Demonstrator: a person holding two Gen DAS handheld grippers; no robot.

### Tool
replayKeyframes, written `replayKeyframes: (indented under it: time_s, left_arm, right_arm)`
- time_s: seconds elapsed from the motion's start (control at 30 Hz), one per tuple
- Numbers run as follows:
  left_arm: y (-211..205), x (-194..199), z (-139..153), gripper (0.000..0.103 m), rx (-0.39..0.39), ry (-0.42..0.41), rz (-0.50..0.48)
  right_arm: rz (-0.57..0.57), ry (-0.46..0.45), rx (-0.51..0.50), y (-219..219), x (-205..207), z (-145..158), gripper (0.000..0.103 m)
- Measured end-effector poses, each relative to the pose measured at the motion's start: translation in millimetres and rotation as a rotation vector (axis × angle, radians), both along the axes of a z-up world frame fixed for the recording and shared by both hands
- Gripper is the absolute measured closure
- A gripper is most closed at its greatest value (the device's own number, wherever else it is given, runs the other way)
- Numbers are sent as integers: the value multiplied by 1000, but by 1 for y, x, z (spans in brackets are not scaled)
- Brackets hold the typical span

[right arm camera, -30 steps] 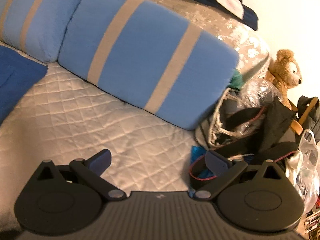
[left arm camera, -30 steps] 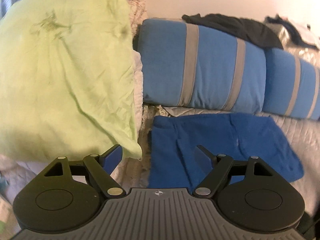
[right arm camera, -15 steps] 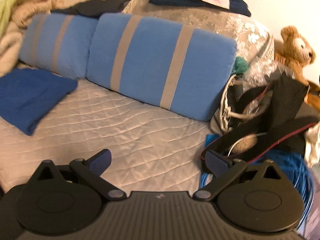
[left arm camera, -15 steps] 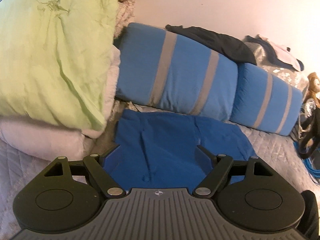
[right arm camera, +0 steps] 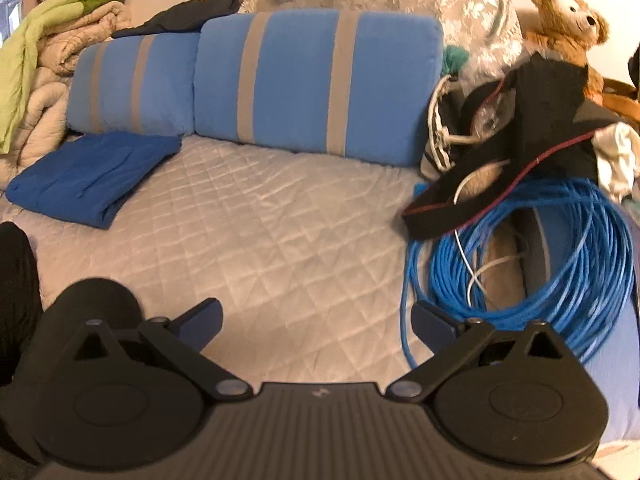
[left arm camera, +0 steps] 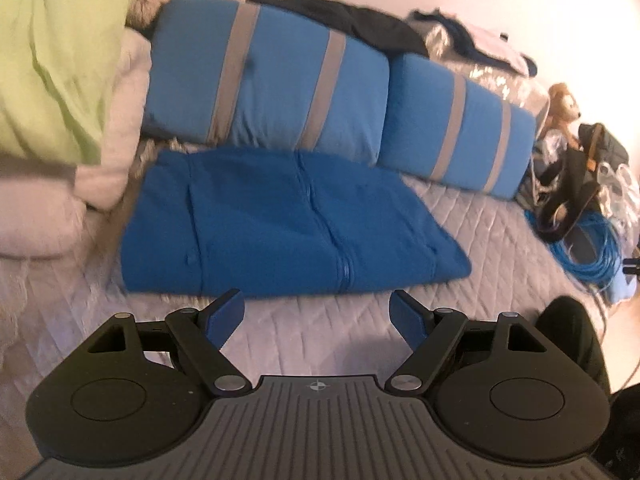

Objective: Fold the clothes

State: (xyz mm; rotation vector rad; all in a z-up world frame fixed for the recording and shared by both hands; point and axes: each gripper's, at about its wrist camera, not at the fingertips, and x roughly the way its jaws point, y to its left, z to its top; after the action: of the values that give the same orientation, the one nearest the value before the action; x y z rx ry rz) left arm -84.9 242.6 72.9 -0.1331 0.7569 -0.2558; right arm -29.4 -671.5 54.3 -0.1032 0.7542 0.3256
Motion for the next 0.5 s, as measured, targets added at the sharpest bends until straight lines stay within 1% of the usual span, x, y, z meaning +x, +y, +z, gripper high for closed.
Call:
replayKeyframes:
  time_s: [0.1,0.2,0.33,0.5]
  left_arm:
    - [-13,6,-27,23,41,45,0]
    - [-28,10,-53,23,75,84,-2]
    - [-45,11,-74,23,135,84,12]
    - [-62,24,-102,23,195,84,43]
  right_arm:
    - [-8,17,1,5,-6,-17,0]
    - [-17,32,-24,17,-7,-39,0]
    - [-25,51,-43,35,-3,-62,0]
    - [-54,90,-53,55,9,-90,0]
